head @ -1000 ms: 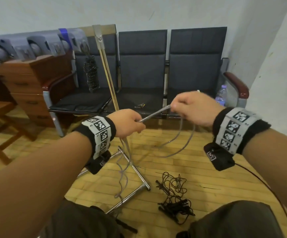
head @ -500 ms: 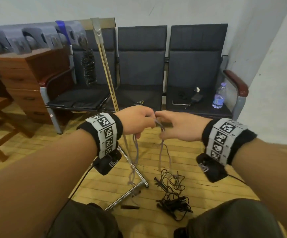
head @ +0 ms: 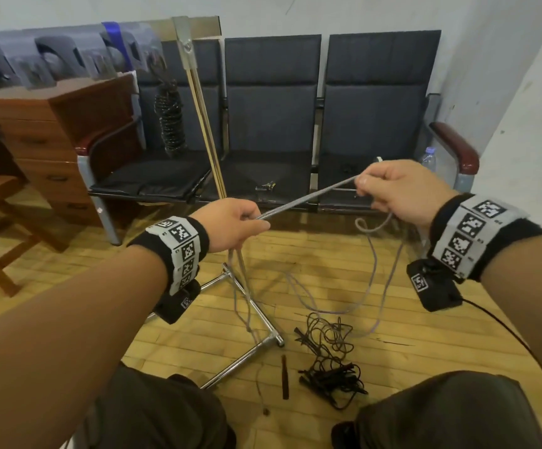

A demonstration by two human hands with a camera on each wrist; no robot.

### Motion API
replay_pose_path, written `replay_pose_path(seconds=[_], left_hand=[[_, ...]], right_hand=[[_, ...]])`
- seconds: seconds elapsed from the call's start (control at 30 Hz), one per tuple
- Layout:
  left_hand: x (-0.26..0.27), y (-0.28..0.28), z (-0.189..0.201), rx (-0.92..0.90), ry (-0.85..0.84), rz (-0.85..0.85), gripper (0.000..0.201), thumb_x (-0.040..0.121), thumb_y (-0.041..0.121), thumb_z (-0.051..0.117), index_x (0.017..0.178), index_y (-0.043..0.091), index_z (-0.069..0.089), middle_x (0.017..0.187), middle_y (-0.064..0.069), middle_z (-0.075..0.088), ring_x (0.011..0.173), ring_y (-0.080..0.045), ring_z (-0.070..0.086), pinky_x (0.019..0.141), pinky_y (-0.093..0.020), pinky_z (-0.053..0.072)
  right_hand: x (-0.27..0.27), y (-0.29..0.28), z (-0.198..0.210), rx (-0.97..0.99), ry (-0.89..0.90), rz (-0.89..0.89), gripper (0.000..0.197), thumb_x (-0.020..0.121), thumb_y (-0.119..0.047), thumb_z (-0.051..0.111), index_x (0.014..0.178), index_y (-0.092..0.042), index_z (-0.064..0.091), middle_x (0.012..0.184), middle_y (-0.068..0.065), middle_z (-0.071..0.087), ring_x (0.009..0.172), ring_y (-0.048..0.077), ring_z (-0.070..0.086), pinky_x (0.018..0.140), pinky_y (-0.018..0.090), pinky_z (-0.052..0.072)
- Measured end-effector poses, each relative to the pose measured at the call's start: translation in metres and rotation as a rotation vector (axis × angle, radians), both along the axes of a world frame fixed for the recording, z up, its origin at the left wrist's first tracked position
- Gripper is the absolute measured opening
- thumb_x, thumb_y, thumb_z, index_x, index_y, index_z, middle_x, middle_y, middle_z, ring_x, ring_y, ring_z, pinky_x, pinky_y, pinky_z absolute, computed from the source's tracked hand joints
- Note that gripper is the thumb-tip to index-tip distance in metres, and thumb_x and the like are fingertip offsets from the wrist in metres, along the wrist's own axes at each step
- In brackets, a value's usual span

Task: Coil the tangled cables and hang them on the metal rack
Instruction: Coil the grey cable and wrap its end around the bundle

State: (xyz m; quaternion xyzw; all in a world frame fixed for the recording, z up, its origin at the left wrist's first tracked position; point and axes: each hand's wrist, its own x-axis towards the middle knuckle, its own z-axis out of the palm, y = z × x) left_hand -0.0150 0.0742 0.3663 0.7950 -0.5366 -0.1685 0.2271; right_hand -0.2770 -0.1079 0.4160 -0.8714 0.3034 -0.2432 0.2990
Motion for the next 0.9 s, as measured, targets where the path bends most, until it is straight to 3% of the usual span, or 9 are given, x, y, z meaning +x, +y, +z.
replay_pose_path(seconds=[0.17,0.23,0.27,0.37,0.43,0.53,0.6,0.77,0.9], left_hand=[[0.002,0.003,-0.011,0.055,-0.036,0.012,0.028,0.104,0.049,0.059,0.085,0.03,0.068,0.077,0.004,0.073,0.068,-0.008,0.074,0.063,-0.027,0.052],[-0.009,-0.003,-0.009,0.053,0.015,-0.021,0.028,0.104,0.048,0.058,0.085,0.03,0.068,0.079,0.004,0.073,0.067,-0.004,0.075,0.064,-0.028,0.054],[-0.015,-0.008,-0.008,0.045,0.038,-0.04,0.027,0.104,0.048,0.058,0.086,0.031,0.069,0.078,0.005,0.073,0.067,-0.003,0.076,0.065,-0.029,0.055],[-0.035,-0.022,-0.004,0.029,0.087,-0.113,0.026,0.102,0.048,0.062,0.085,0.032,0.072,0.072,0.012,0.072,0.066,-0.003,0.076,0.072,-0.036,0.059],[-0.045,-0.028,-0.003,0.047,0.118,-0.148,0.019,0.099,0.044,0.067,0.085,0.031,0.072,0.064,0.02,0.068,0.062,-0.004,0.074,0.072,-0.037,0.06],[-0.041,-0.029,-0.005,0.041,0.087,-0.131,0.013,0.096,0.04,0.071,0.086,0.032,0.072,0.062,0.014,0.066,0.056,-0.007,0.067,0.067,-0.038,0.063],[-0.029,-0.024,-0.012,0.034,0.034,-0.083,0.011,0.096,0.039,0.071,0.085,0.034,0.071,0.068,0.011,0.066,0.059,-0.008,0.064,0.062,-0.035,0.061],[0.013,-0.001,-0.042,0.068,-0.029,0.039,0.022,0.102,0.049,0.061,0.087,0.035,0.069,0.079,0.008,0.066,0.068,-0.01,0.063,0.059,-0.025,0.047],[0.037,0.009,-0.067,0.111,0.031,0.104,0.03,0.103,0.053,0.057,0.083,0.034,0.068,0.072,0.009,0.067,0.068,-0.01,0.065,0.06,-0.027,0.047]], right_hand=[[-0.024,-0.037,-0.019,-0.074,0.207,-0.313,0.024,0.099,-0.031,0.056,0.084,-0.02,0.073,0.078,0.002,0.072,0.088,0.03,0.069,0.071,0.034,0.048],[-0.019,-0.03,-0.032,-0.072,0.488,-0.237,0.025,0.097,-0.027,0.063,0.119,-0.019,0.071,0.111,0.004,0.075,0.109,0.026,0.067,0.084,0.032,0.048],[-0.012,-0.022,-0.038,-0.094,0.583,-0.138,0.046,0.095,-0.026,0.067,0.14,-0.02,0.06,0.132,0.004,0.068,0.122,0.024,0.062,0.097,0.03,0.046],[0.018,0.015,-0.042,-0.025,0.559,0.188,0.079,0.092,-0.032,0.073,0.16,-0.03,0.033,0.154,-0.013,0.05,0.139,0.01,0.048,0.107,0.023,0.032],[0.036,0.034,-0.048,0.034,0.51,0.302,0.068,0.093,-0.038,0.071,0.154,-0.035,0.042,0.142,-0.017,0.061,0.127,0.005,0.057,0.104,0.025,0.039],[0.05,0.046,-0.052,0.045,0.451,0.339,0.017,0.1,-0.04,0.06,0.11,-0.031,0.07,0.089,-0.01,0.078,0.081,0.006,0.071,0.082,0.028,0.054],[0.05,0.041,-0.051,-0.003,0.386,0.284,0.022,0.102,-0.043,0.055,0.092,-0.031,0.07,0.076,-0.012,0.073,0.066,0.004,0.071,0.068,0.029,0.053],[0.031,-0.005,-0.038,-0.026,0.139,0.047,0.028,0.098,-0.047,0.057,0.081,-0.029,0.069,0.065,-0.005,0.069,0.055,0.011,0.068,0.067,0.034,0.051],[0.009,-0.049,-0.037,0.043,-0.003,-0.245,0.031,0.095,-0.046,0.057,0.079,-0.024,0.071,0.068,0.004,0.068,0.069,0.027,0.073,0.073,0.039,0.054]])
